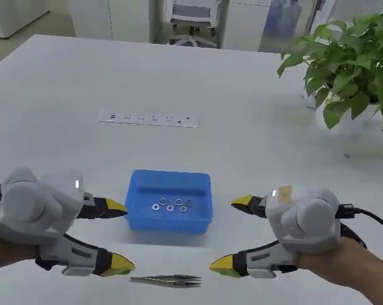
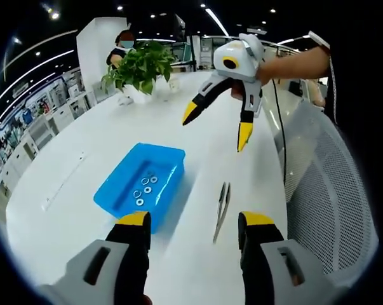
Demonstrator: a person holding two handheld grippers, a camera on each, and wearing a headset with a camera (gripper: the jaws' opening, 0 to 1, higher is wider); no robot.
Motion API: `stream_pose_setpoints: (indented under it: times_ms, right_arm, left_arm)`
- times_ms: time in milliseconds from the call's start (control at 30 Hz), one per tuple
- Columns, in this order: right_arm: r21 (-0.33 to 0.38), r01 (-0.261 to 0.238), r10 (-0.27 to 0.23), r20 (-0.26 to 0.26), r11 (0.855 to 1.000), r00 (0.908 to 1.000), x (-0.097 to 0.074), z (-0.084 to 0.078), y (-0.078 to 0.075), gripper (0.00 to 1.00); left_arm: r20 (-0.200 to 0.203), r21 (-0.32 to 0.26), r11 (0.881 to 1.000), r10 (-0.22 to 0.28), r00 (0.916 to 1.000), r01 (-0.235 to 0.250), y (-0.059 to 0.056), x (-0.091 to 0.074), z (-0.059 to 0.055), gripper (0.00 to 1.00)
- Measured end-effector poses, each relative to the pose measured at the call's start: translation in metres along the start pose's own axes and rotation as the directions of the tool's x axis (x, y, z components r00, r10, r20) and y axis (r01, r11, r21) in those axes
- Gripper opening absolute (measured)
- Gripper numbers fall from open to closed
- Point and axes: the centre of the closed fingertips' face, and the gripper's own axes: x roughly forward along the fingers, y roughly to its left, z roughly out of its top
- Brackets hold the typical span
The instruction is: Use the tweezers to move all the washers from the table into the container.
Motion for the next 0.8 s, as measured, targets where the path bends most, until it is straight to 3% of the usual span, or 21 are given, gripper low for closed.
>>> stream_pose_setpoints:
  times_ms: [200,467,667,800]
  right_arm:
    - [0.045,0.022,-0.023,0.020,0.999,0.9995,-0.009,-0.005,-0.005,0.86]
    - [0.086,0.025,-0.029,0.049,0.996,0.9984,-0.017,-0.013,-0.009,1.00]
    - [0.093,0.031,-0.037,0.066,0.995,0.9971,-0.026,-0.012,-0.013,1.00]
    - [0.091,0.028,-0.033,0.054,0.995,0.9980,-0.028,-0.016,-0.012,1.00]
  left_arm:
    - [0.071,-0.058,0.998,0.044,0.9965,-0.040,0.005,-0.007,0.005,0.75]
    - [0.071,-0.065,0.996,0.061,0.9956,-0.057,0.011,-0.014,0.000,0.89]
    - [0.084,-0.065,0.997,0.058,0.9948,-0.052,0.011,-0.018,0.006,0.99]
    - [0.062,-0.054,0.998,0.046,0.9970,-0.042,0.010,-0.019,0.004,0.99]
